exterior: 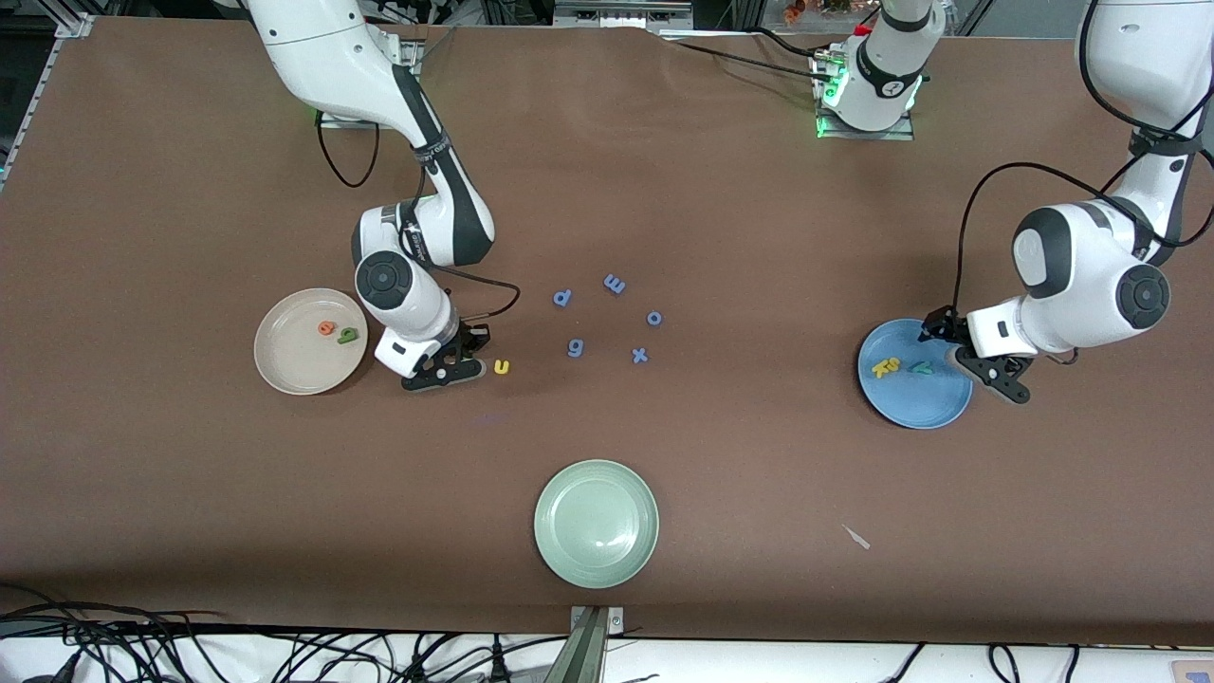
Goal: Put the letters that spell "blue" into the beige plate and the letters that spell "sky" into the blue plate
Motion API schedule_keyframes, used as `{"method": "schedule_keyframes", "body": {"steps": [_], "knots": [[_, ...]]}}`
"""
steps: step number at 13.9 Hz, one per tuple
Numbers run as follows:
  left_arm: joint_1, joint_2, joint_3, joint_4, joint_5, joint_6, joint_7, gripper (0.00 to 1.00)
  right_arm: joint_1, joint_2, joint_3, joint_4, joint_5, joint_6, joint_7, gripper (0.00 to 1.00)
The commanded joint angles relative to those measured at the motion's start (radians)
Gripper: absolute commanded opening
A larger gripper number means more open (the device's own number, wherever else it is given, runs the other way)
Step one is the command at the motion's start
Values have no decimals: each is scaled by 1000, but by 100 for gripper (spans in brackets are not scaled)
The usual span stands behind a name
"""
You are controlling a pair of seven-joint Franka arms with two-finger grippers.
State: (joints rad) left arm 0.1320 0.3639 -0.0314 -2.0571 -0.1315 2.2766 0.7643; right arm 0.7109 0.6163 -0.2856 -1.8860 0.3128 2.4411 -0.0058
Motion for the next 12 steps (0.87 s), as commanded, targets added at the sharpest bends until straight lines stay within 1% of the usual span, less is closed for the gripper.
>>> {"method": "schedule_keyframes", "body": {"steps": [1, 2, 3, 4, 5, 6, 7, 8, 9, 10, 11, 12], "knots": [[-20, -242, -1, -60, 21, 1, 4, 100, -4, -29, -47, 63, 3, -164, -37, 0], [-44, -308, -7, -31, 29, -18, 6, 100, -4, -44, -84, 73, 3, -236, -78, 0], [-57, -369, -7, -19, 53, -73, 6, 100, -4, -58, -119, 70, 3, -288, -150, 0], [-63, -416, -1, 13, 59, -171, 6, 100, -4, -72, -173, 61, 6, -325, -239, 0], [-63, -448, -1, 73, 59, -290, -8, 100, -4, -90, -217, 53, 8, -359, -294, 0], [-66, -454, -2, 145, 61, -393, -84, 100, -4, -108, -257, 41, 8, -384, -327, 0], [-71, -451, -8, 228, 73, -479, -211, 100, -4, -131, -283, 15, 6, -393, -344, 0], [-74, -444, -10, 306, 108, -556, -308, 100, -2, -150, -296, -14, 6, -389, -348, 0], [-83, -445, -15, 360, 142, -634, -372, 100, -4, -161, -308, -45, 5, -376, -358, 0], [-110, -445, -28, 395, 170, -694, -429, 100, -2, -170, -331, -74, 5, -350, -403, 0], [-129, -445, -38, 411, 188, -742, -516, 100, -2, -182, -352, -115, 6, -314, -466, 0], [-133, -436, -48, 410, 188, -753, -601, 100, -4, -203, -365, -174, 8, -251, -512, 0]]}}
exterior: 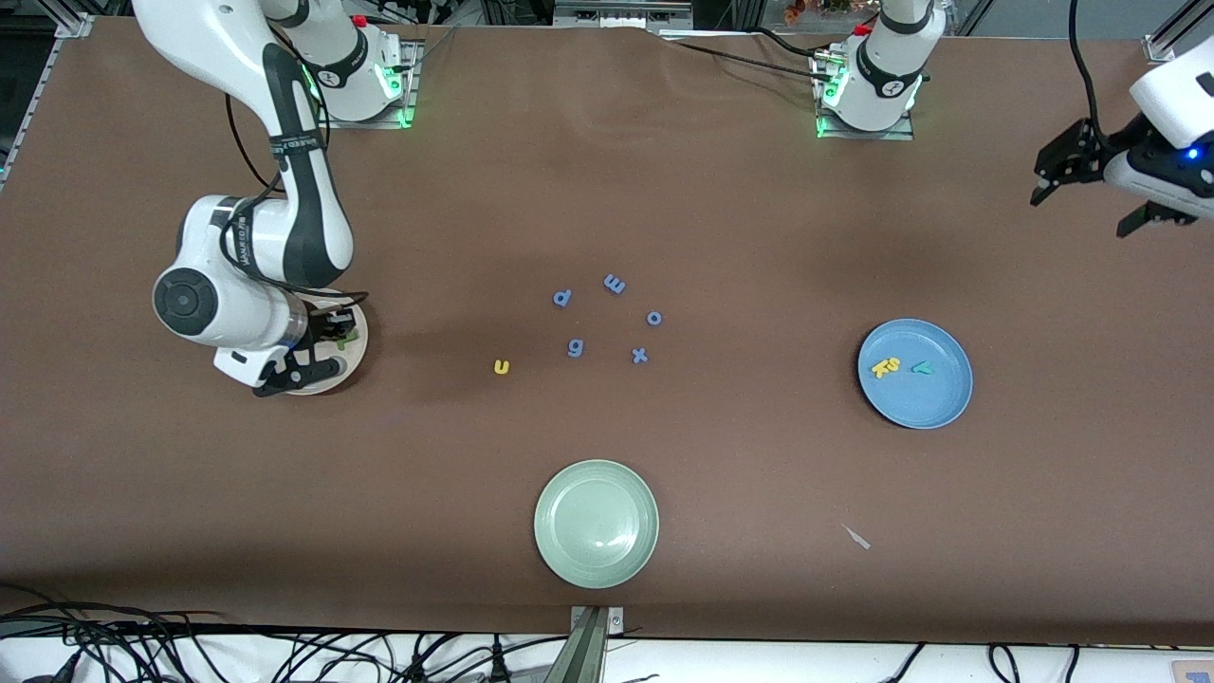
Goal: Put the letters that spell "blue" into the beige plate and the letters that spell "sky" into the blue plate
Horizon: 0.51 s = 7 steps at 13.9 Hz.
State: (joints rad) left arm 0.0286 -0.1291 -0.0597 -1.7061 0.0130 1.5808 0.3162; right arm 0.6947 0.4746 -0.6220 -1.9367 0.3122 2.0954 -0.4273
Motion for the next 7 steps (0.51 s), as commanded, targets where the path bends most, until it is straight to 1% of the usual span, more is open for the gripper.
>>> {"method": "schedule_keyframes", "body": {"steps": [1, 2, 3, 4, 5, 7], "knots": [[-30, 75, -29, 72, 44, -59, -201, 100, 12, -73, -39, -181, 11, 167, -126, 0], [-23, 80, -28, 86, 38, -68, -200, 100, 12, -74, -45, -212, 11, 207, -145, 0], [-18, 79, -28, 86, 33, -88, -200, 100, 11, -73, -45, -214, 18, 207, -143, 34], [-19, 80, -29, 88, 33, -122, -213, 100, 11, -73, -45, -211, 18, 201, -128, 99], [-19, 79, -29, 89, 32, -134, -212, 100, 14, -73, -44, -206, 19, 195, -102, 100], [-16, 80, -26, 94, 27, -133, -210, 100, 25, -71, -24, -180, 19, 196, 49, 100]]}}
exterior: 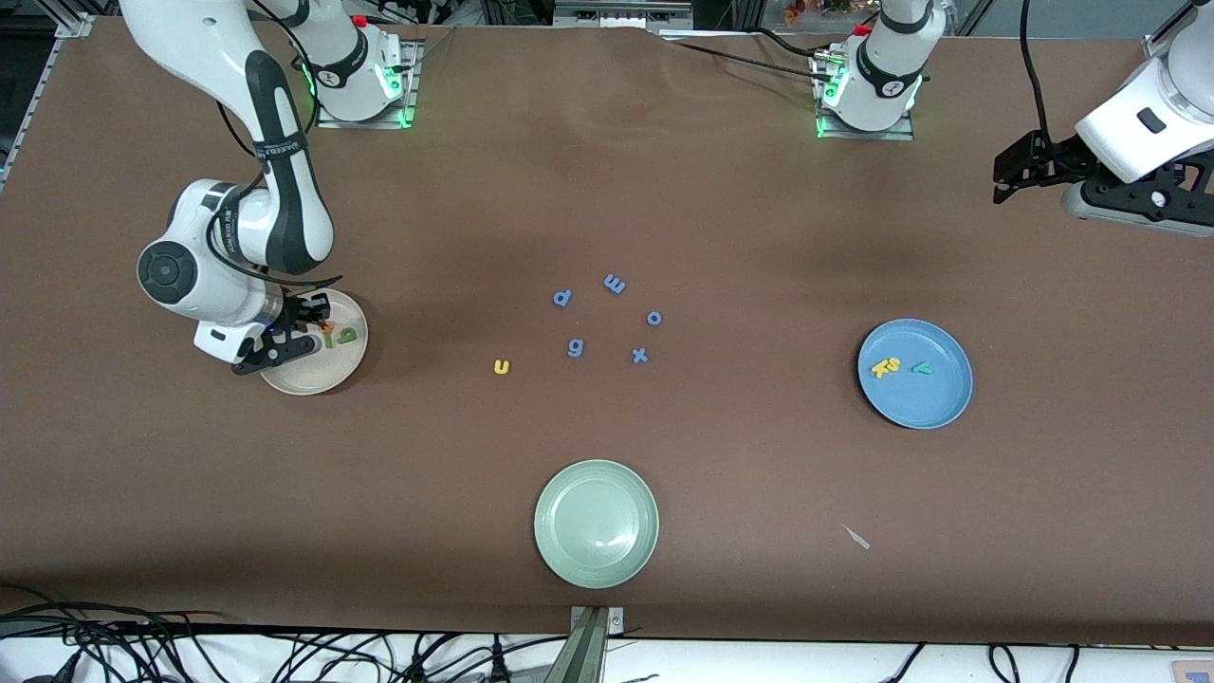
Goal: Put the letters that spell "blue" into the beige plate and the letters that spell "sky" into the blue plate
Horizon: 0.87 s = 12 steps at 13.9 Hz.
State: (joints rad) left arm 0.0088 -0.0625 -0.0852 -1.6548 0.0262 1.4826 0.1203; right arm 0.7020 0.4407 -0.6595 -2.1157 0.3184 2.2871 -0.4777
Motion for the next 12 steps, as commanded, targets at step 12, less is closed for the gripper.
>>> {"method": "schedule_keyframes", "body": {"steps": [12], "knots": [[7, 24, 4, 58, -11, -35, -14, 100, 33, 108, 327, 319, 15, 52, 622, 100]]}}
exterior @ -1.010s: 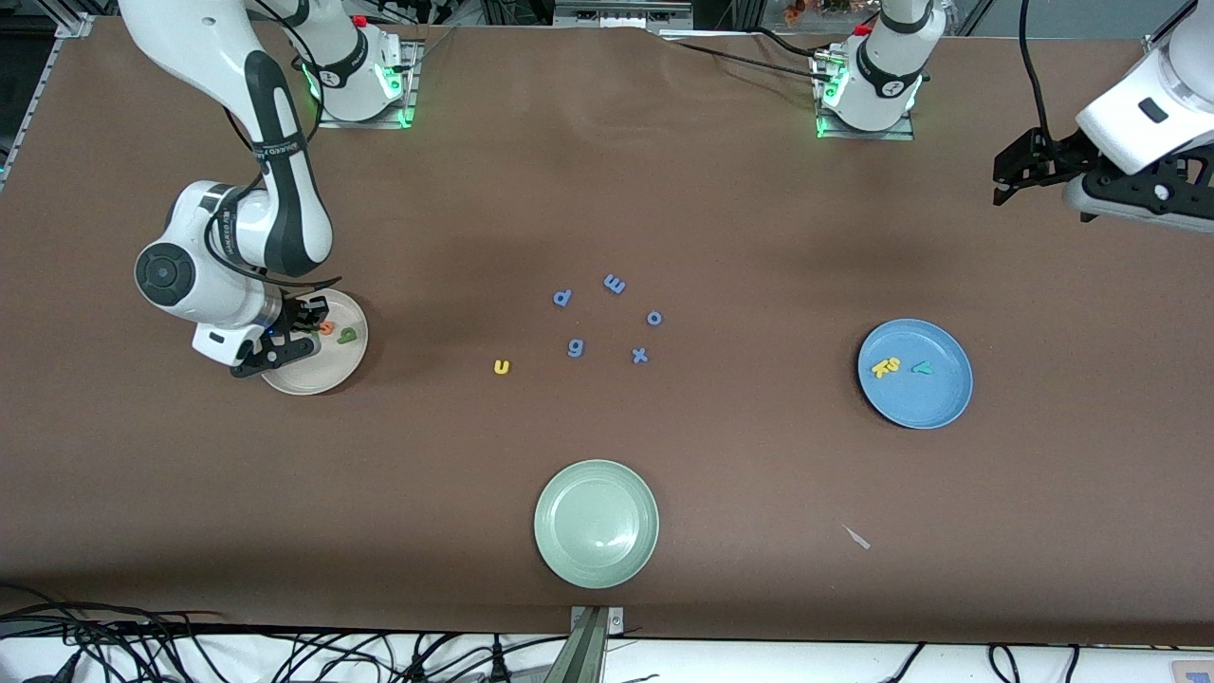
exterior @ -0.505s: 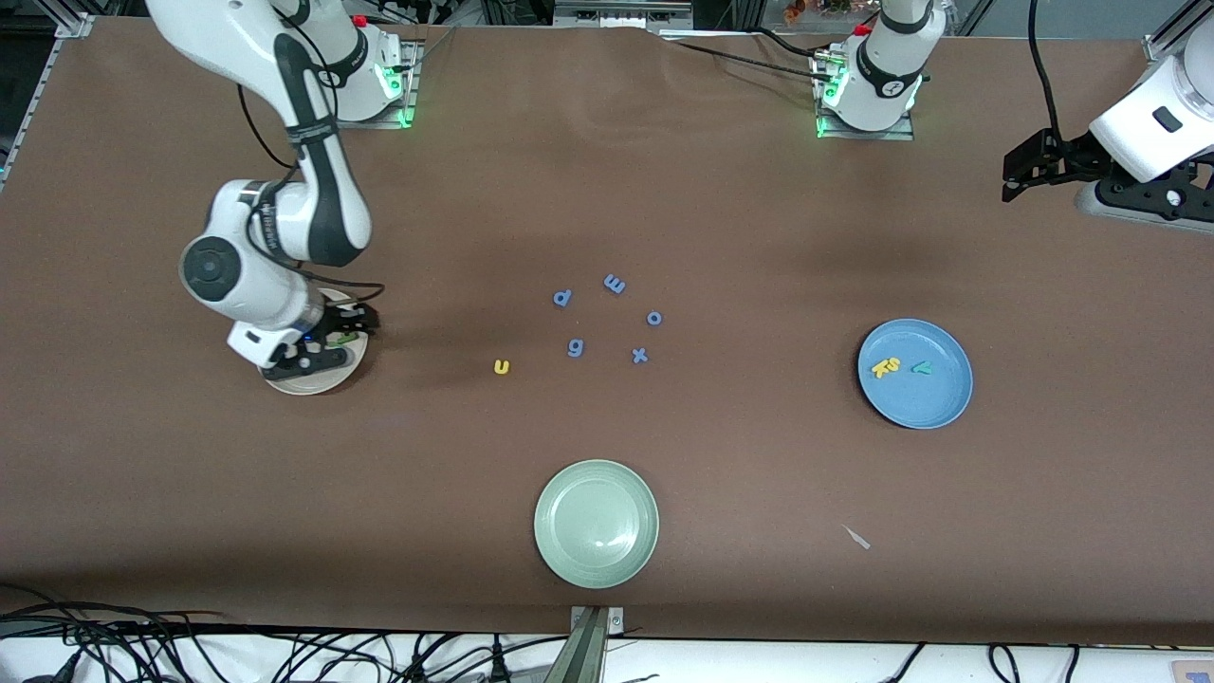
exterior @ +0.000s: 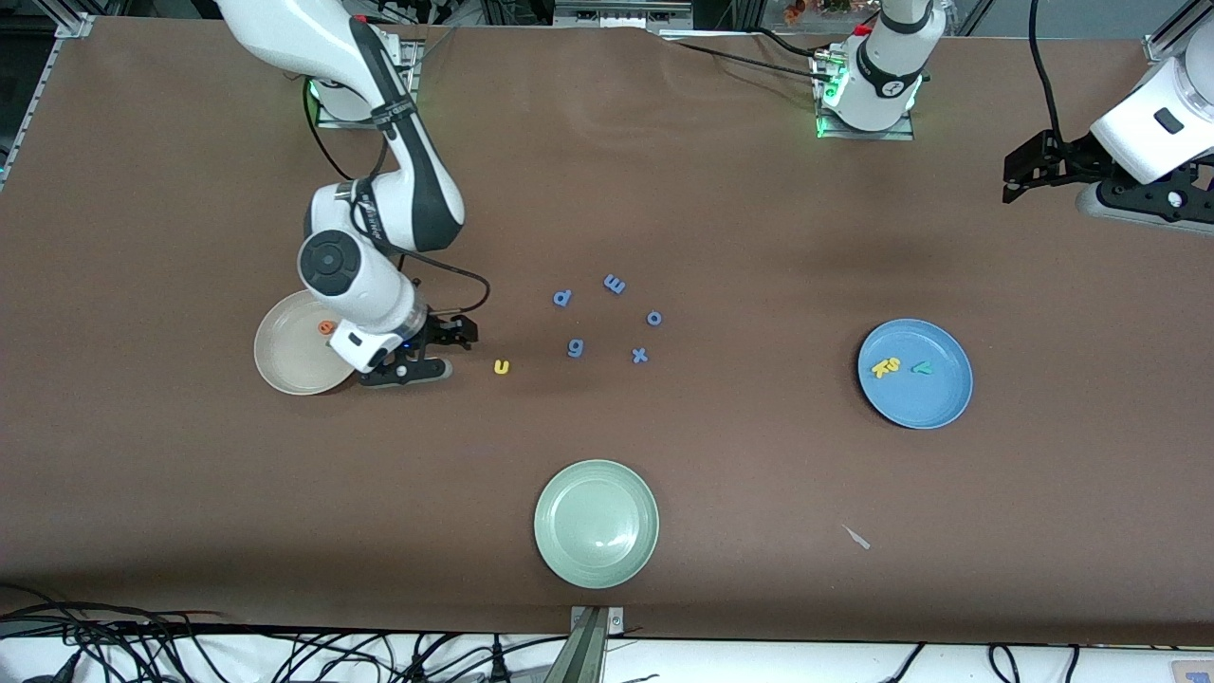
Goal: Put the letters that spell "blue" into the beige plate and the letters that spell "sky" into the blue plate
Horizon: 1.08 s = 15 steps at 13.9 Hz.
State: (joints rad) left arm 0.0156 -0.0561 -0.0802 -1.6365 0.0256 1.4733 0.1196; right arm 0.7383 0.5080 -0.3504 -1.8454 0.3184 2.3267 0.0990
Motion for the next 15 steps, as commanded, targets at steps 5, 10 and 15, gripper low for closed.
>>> {"method": "schedule_keyframes", "body": {"steps": [5, 10, 15], "knots": [[-2, 18, -1, 41, -10, -25, -14, 100, 3, 144, 96, 93, 14, 163, 180, 100], [-2, 18, -1, 41, -10, -25, -14, 100, 0, 182, 97, 103, 8, 149, 162, 100], [-5, 18, -1, 41, -10, -25, -14, 100, 3, 207, 114, 107, 10, 157, 165, 100]]}}
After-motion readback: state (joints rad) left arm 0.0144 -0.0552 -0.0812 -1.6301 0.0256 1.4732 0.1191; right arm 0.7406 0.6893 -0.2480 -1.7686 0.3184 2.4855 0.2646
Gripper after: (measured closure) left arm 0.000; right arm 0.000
